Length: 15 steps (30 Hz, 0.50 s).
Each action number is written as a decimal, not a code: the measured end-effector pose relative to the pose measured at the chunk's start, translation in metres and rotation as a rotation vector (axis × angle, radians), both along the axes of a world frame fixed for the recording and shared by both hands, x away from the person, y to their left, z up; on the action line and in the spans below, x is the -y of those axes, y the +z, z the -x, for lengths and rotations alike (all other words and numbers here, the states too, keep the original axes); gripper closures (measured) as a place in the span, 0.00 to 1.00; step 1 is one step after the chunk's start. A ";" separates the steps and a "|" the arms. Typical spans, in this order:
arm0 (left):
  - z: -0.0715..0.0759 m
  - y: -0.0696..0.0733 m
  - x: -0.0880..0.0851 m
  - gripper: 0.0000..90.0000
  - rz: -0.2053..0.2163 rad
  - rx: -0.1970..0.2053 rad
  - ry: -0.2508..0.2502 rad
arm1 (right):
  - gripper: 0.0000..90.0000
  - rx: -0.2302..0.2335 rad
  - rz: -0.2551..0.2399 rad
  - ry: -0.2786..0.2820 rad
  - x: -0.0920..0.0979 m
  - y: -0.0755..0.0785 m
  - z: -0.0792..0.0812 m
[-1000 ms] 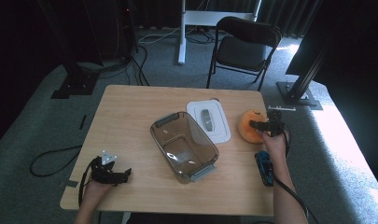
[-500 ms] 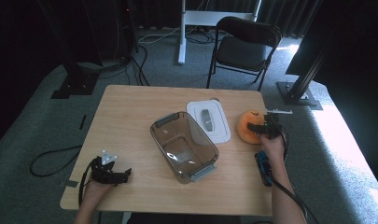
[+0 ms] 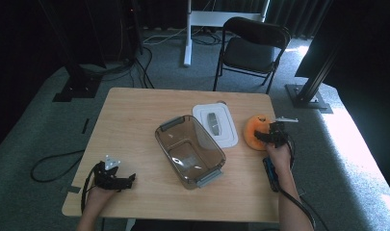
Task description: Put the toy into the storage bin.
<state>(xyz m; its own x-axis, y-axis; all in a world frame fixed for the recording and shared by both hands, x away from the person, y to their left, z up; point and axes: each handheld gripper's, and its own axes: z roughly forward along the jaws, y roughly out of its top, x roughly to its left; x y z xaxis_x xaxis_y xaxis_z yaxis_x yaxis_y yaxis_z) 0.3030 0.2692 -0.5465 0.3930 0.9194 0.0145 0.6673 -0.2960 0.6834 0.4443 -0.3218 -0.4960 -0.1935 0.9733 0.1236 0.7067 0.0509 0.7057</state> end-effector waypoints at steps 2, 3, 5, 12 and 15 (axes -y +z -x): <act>0.000 0.000 0.000 0.01 -0.001 0.000 0.001 | 0.48 -0.003 -0.006 0.002 0.001 0.002 0.000; 0.000 0.000 0.000 0.01 -0.001 0.000 0.001 | 0.52 -0.004 -0.015 0.000 0.002 0.003 0.001; 0.000 0.000 0.000 0.01 -0.001 0.000 0.002 | 0.61 -0.003 -0.024 0.002 0.003 0.005 0.002; 0.000 0.000 0.000 0.01 -0.001 0.000 0.002 | 0.76 0.011 -0.003 -0.035 0.006 0.019 0.006; 0.000 0.000 0.000 0.01 0.000 0.000 0.002 | 0.78 0.003 0.003 -0.018 0.006 0.026 0.006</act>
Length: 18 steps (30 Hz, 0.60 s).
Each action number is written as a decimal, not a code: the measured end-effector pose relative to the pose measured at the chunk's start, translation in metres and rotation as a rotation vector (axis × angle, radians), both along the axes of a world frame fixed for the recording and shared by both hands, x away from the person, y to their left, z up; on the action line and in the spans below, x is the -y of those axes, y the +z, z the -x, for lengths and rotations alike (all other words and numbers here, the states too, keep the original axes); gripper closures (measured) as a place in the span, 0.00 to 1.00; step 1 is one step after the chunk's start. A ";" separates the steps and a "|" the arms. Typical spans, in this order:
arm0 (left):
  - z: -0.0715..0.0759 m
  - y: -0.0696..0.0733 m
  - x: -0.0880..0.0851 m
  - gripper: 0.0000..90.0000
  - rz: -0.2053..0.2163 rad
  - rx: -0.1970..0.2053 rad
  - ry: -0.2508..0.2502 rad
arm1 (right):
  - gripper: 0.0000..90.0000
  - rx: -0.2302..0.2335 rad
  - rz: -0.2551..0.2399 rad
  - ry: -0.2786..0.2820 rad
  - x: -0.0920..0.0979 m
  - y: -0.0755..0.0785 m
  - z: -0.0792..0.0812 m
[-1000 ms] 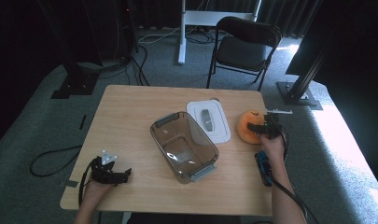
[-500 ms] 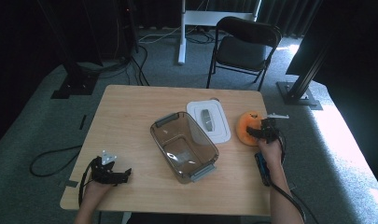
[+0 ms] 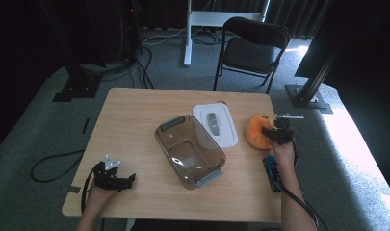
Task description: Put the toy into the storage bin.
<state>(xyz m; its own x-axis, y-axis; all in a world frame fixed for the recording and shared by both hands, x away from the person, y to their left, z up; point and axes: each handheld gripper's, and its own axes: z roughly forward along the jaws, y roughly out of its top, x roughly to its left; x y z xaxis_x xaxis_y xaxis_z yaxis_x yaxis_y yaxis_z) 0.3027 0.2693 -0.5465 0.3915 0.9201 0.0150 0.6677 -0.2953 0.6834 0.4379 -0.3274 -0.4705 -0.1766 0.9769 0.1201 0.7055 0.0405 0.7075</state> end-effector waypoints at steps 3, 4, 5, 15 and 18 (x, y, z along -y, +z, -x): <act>0.000 0.000 0.000 0.01 0.000 0.000 0.000 | 0.79 0.007 -0.002 0.015 -0.001 0.008 0.003; 0.000 0.000 0.000 0.01 0.000 0.000 0.000 | 0.79 0.010 0.000 0.020 -0.002 0.011 0.004; 0.000 0.000 0.000 0.01 0.000 0.000 0.000 | 0.79 0.014 -0.002 0.025 -0.002 0.013 0.004; 0.000 0.000 0.000 0.01 0.000 0.000 0.000 | 0.79 0.048 -0.002 0.072 -0.010 0.037 0.015; 0.000 0.000 0.000 0.01 0.000 0.000 0.000 | 0.79 0.059 0.007 0.084 -0.014 0.042 0.017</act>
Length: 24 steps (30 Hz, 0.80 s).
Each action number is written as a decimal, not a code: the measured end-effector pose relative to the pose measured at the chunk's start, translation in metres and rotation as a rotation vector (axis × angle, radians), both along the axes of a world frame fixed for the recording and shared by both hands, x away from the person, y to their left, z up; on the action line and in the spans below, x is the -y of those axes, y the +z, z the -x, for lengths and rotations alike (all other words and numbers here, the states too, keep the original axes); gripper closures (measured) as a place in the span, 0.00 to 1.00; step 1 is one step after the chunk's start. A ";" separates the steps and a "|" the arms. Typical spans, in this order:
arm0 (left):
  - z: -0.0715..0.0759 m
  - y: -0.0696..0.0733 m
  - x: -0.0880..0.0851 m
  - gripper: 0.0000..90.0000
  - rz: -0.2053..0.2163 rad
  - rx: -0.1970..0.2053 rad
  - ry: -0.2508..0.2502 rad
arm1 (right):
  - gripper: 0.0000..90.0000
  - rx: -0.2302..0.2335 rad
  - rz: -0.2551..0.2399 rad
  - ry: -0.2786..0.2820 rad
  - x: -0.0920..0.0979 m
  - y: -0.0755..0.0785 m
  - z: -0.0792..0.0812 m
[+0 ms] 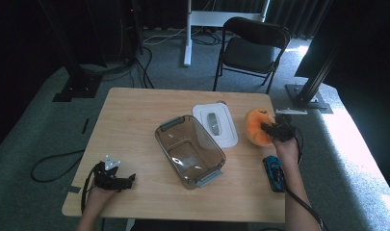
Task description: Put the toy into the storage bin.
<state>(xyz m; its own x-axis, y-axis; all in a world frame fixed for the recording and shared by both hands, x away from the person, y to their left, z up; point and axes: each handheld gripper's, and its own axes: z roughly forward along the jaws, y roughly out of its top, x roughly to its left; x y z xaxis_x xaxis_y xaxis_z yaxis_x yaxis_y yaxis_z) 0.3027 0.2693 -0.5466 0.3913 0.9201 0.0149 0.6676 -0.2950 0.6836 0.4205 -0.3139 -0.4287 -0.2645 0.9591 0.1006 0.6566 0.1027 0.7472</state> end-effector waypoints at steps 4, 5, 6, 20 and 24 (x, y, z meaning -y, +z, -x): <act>0.000 0.000 0.000 0.01 0.000 0.000 0.000 | 0.79 0.007 0.002 0.020 -0.004 0.005 0.003; 0.000 0.000 0.000 0.01 0.000 0.000 0.000 | 0.79 0.007 0.003 0.023 -0.005 0.007 0.004; 0.000 0.000 0.000 0.01 -0.001 0.000 0.000 | 0.79 0.011 0.001 0.026 -0.006 0.008 0.005; 0.000 0.000 0.000 0.01 0.000 0.000 0.000 | 0.79 0.068 -0.006 0.126 -0.031 0.035 0.014; 0.000 0.000 0.000 0.01 0.000 0.000 0.000 | 0.79 0.080 -0.005 0.155 -0.039 0.043 0.017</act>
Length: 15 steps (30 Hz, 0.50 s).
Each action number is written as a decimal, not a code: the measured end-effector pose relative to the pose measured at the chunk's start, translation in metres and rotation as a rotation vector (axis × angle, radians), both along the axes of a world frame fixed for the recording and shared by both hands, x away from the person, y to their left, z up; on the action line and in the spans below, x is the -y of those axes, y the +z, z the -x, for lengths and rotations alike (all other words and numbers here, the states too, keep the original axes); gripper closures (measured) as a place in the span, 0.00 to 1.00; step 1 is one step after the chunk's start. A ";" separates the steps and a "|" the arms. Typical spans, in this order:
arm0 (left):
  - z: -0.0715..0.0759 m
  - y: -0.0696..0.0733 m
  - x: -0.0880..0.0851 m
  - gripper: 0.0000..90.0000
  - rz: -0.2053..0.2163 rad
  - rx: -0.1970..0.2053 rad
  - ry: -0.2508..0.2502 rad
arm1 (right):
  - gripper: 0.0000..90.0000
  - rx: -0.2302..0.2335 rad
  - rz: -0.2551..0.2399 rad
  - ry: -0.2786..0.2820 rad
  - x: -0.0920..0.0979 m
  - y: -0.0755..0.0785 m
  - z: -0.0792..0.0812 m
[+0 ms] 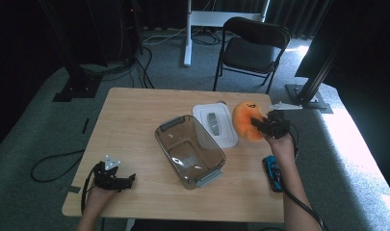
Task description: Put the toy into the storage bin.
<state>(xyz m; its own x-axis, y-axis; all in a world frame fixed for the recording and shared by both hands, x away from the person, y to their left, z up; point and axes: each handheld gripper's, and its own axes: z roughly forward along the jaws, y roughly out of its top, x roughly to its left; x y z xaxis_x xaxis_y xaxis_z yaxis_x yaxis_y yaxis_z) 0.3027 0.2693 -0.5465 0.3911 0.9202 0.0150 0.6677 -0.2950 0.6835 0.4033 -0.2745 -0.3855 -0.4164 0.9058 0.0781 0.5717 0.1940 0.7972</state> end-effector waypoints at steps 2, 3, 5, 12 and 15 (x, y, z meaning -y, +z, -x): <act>0.000 0.000 0.000 0.01 -0.001 0.000 0.000 | 0.79 0.003 -0.016 0.017 -0.003 0.003 0.001; 0.000 0.000 0.000 0.01 -0.001 0.000 0.000 | 0.79 0.003 -0.016 0.017 -0.003 0.003 0.001; 0.000 0.000 0.000 0.01 0.000 0.000 0.000 | 0.79 0.017 -0.016 0.040 -0.010 0.009 0.004; 0.000 0.000 0.000 0.01 0.000 0.001 0.000 | 0.78 0.049 -0.011 0.122 -0.031 0.027 0.012; 0.000 0.000 0.000 0.01 0.000 0.001 0.000 | 0.79 0.064 -0.006 0.146 -0.041 0.033 0.015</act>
<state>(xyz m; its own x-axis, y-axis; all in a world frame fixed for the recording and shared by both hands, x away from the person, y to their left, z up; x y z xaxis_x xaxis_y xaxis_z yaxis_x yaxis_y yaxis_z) 0.3027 0.2693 -0.5466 0.3907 0.9204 0.0153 0.6671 -0.2945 0.6843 0.3879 -0.2340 -0.3529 -0.5482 0.8347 0.0522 0.4859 0.2671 0.8322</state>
